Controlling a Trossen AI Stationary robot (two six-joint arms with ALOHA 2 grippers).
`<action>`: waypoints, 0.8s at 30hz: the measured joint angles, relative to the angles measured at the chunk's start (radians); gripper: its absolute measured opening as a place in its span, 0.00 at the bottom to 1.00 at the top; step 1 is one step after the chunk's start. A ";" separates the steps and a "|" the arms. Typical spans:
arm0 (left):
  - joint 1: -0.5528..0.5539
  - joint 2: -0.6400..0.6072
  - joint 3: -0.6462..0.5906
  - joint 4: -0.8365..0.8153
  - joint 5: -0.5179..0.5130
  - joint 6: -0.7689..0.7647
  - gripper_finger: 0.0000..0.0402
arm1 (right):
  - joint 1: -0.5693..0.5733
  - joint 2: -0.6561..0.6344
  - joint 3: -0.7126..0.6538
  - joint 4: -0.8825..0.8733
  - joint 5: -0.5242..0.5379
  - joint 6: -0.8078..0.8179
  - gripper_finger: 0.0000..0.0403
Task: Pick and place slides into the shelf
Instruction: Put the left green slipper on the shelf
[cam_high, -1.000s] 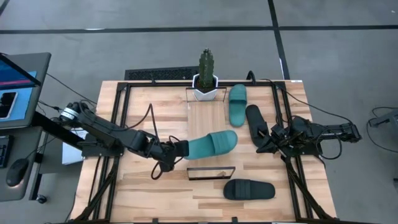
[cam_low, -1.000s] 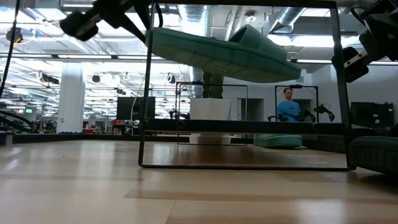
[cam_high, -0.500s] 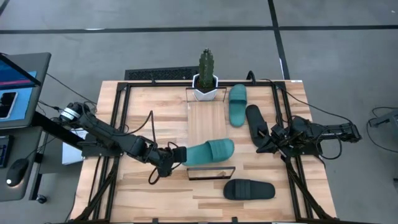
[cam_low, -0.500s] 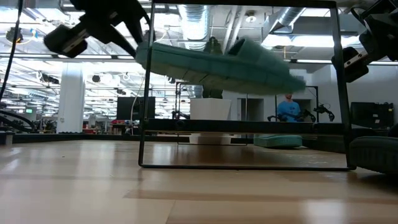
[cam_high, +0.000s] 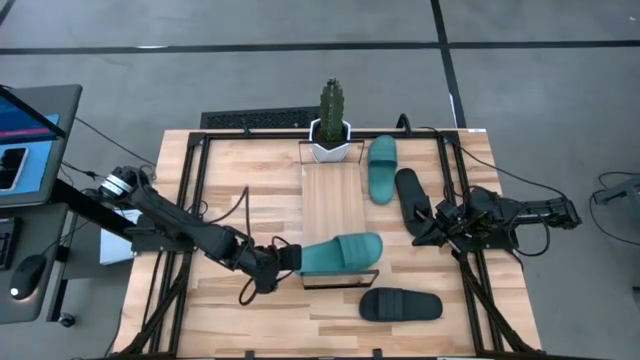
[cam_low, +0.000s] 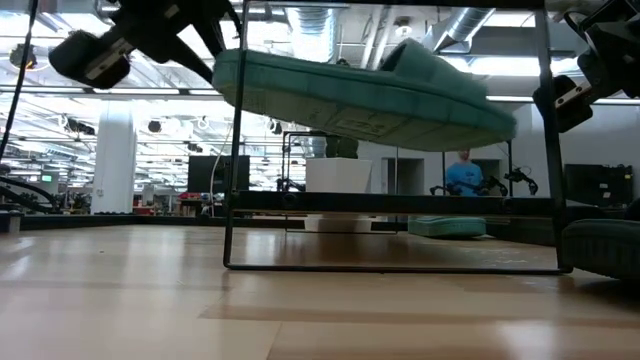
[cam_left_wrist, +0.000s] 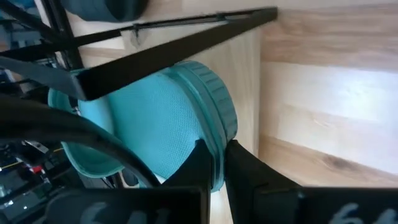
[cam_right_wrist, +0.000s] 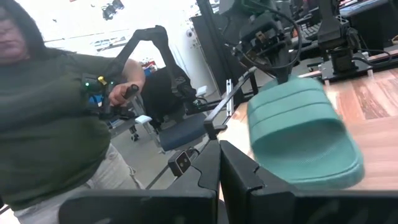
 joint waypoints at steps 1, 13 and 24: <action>-0.003 0.008 0.000 0.000 0.001 0.001 0.02 | 0.000 0.000 0.000 0.000 0.000 0.000 0.00; 0.001 0.062 0.001 0.087 0.040 0.059 0.02 | 0.000 0.000 0.000 0.001 0.000 0.000 0.00; 0.016 0.073 0.001 0.078 0.060 0.070 0.02 | 0.000 0.001 0.000 0.000 0.000 0.000 0.00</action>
